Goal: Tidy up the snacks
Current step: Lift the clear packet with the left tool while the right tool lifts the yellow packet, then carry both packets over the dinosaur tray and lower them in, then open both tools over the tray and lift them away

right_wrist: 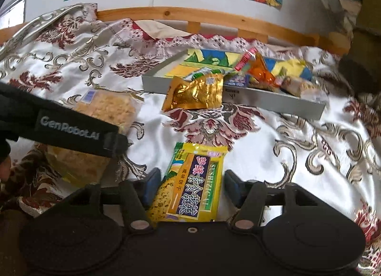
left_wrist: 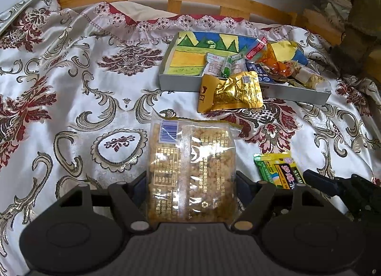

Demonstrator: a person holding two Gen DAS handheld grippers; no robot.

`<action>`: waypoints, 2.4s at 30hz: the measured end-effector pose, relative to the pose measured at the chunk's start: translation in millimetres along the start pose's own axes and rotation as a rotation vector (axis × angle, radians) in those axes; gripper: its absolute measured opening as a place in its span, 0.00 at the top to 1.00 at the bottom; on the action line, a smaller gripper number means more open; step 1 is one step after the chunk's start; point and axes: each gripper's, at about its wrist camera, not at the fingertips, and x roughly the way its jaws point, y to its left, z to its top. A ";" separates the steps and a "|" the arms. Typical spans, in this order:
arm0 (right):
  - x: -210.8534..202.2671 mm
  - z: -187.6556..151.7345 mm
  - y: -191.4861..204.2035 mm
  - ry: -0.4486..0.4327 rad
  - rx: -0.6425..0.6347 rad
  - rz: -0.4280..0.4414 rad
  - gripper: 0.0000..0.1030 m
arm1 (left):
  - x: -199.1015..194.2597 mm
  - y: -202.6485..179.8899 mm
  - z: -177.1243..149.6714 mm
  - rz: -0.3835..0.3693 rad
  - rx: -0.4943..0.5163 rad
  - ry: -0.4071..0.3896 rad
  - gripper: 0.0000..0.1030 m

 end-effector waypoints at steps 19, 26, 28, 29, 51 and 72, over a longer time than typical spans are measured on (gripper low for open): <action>-6.3 0.5 6.0 -0.048 -0.037 -0.008 0.50 | -2.3 1.2 0.3 0.002 -0.012 -0.026 0.26; -12.5 4.8 6.7 -0.117 -0.081 -0.051 0.50 | -8.3 1.4 7.6 -0.010 -0.035 -0.061 0.26; -13.9 8.9 5.7 -0.144 -0.097 -0.065 0.50 | -6.6 2.5 15.7 -0.017 -0.051 -0.061 0.26; -13.5 11.6 4.6 -0.154 -0.093 -0.065 0.50 | -5.1 3.2 21.6 -0.024 -0.060 -0.062 0.26; 140.8 204.9 -140.7 -0.214 0.013 -0.098 0.50 | 154.7 -4.2 205.4 -0.016 -0.173 -0.085 0.26; 135.9 195.9 -170.8 -0.186 0.075 -0.107 0.14 | 136.5 -17.5 202.7 0.023 -0.177 -0.080 0.03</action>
